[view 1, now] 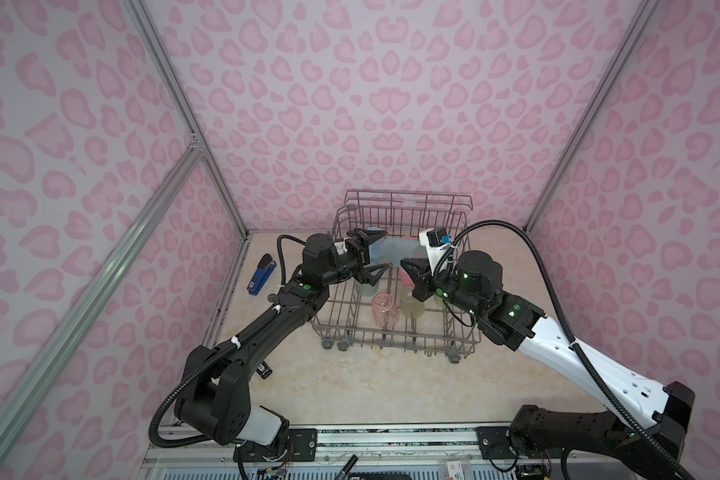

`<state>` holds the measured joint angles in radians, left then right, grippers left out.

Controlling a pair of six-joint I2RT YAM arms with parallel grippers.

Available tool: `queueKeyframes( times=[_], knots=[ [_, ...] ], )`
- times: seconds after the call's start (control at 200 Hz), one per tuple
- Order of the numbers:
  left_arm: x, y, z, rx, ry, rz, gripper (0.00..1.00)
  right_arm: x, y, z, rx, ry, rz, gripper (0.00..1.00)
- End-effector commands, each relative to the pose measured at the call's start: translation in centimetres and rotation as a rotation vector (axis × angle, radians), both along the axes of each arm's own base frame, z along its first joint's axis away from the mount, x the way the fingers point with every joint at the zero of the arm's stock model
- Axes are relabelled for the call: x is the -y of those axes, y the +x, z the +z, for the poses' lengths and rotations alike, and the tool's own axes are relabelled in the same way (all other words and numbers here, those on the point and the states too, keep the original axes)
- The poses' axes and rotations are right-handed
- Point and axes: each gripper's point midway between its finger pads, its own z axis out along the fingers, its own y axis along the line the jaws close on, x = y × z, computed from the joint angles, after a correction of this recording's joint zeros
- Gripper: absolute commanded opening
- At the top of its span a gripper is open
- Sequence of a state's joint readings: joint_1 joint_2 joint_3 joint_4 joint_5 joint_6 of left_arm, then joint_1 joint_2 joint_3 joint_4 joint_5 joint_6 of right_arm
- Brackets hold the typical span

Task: Load the cups into the dish rack
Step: 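Carry the teal cup to the left gripper and close left gripper on it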

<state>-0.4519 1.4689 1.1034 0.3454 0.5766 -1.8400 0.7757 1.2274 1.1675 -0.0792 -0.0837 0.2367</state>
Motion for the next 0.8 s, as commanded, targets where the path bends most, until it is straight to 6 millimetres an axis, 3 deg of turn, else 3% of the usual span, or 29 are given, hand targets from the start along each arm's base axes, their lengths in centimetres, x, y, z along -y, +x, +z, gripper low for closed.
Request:
queueKeyframes(
  times=[0.0,0.45,0.8],
  knots=[
    [0.0,0.1,0.9,0.023,-0.04,0.001,0.97,-0.8,0.4,1.3,0.039,0.065,0.012,0.0],
    [-0.5,0.6,0.3,-0.011,-0.052,0.052,0.92,-2.1,1.4,1.1,0.04,0.082,0.016,0.0],
    [-1.1,1.4,-0.6,-0.024,-0.031,0.108,0.89,-3.6,1.0,0.5,0.027,0.07,0.029,0.0]
  ],
)
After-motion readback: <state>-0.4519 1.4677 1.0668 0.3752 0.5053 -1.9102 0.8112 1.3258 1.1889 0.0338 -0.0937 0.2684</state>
